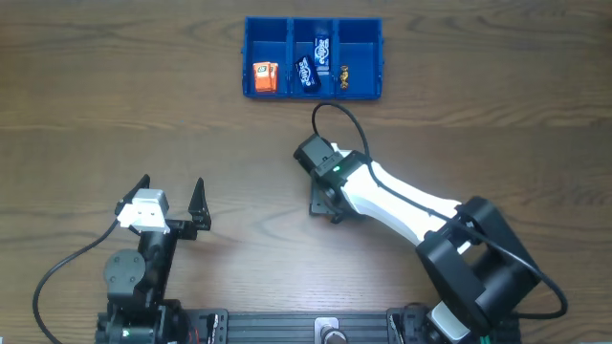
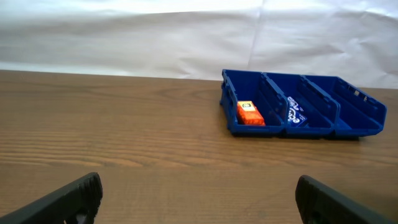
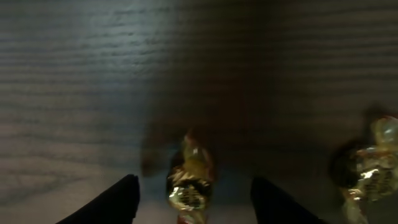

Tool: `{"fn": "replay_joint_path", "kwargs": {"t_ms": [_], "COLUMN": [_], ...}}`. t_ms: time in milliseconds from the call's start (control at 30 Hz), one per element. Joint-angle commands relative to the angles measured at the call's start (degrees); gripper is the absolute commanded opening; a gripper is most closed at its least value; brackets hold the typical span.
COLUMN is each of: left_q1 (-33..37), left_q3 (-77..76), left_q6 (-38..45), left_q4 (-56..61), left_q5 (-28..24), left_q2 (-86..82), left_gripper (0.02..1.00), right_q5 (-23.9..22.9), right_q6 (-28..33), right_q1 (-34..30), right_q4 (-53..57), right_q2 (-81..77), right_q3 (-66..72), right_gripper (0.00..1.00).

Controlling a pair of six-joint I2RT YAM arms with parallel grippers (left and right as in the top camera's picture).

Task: Sort Candies Into Trays

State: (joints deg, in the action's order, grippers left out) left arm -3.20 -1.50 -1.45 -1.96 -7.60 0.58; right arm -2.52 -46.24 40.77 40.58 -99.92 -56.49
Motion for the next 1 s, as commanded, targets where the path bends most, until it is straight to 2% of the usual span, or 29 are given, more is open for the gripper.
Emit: {"fn": "replay_joint_path", "kwargs": {"t_ms": [33, 200, 233, 433, 533, 700, 833, 1000], "left_q1": [0.24, 0.24, 0.24, 0.24, 0.24, 0.24, 0.24, 0.24], "left_q3": [1.2, 1.2, 1.2, 1.2, 1.2, 1.2, 1.2, 1.2], "left_q6": [0.2, 0.2, 0.2, 0.2, 0.2, 0.2, 0.2, 0.2], "left_q4": [-1.84, -1.84, -1.84, -1.84, -1.84, -1.84, -1.84, -1.84], "left_q5": [-1.01, -1.01, -1.01, -1.01, -1.01, -1.01, -1.01, -1.01], "left_q2": [-0.37, -0.37, -0.37, -0.37, -0.37, -0.37, -0.37, -0.37], "left_gripper": [0.998, 0.998, 0.998, 0.998, 0.998, 0.998, 0.996, 0.998], "right_q5": [-0.28, -0.26, -0.26, 0.15, -0.28, -4.07, -6.69, -8.92], "right_q6": [-0.26, -0.31, -0.33, -0.44, 2.67, 10.86, 19.04, 25.77], "right_q1": [0.52, 0.52, 0.52, 0.42, -1.42, -9.33, -17.05, -20.31], "right_q4": [-0.72, -1.38, -1.38, -1.09, 3.1, 15.17, 17.88, 17.64], "right_q2": [-2.47, -2.8, -2.8, -1.95, 2.97, 5.11, -3.02, -17.38], "right_q3": [0.22, 0.17, 0.17, -0.39, -4.63, -22.88, -40.92, -55.98], "right_gripper": [0.54, 0.349, 0.281, 0.18, 0.167, 0.167, 0.191, 0.209]}}
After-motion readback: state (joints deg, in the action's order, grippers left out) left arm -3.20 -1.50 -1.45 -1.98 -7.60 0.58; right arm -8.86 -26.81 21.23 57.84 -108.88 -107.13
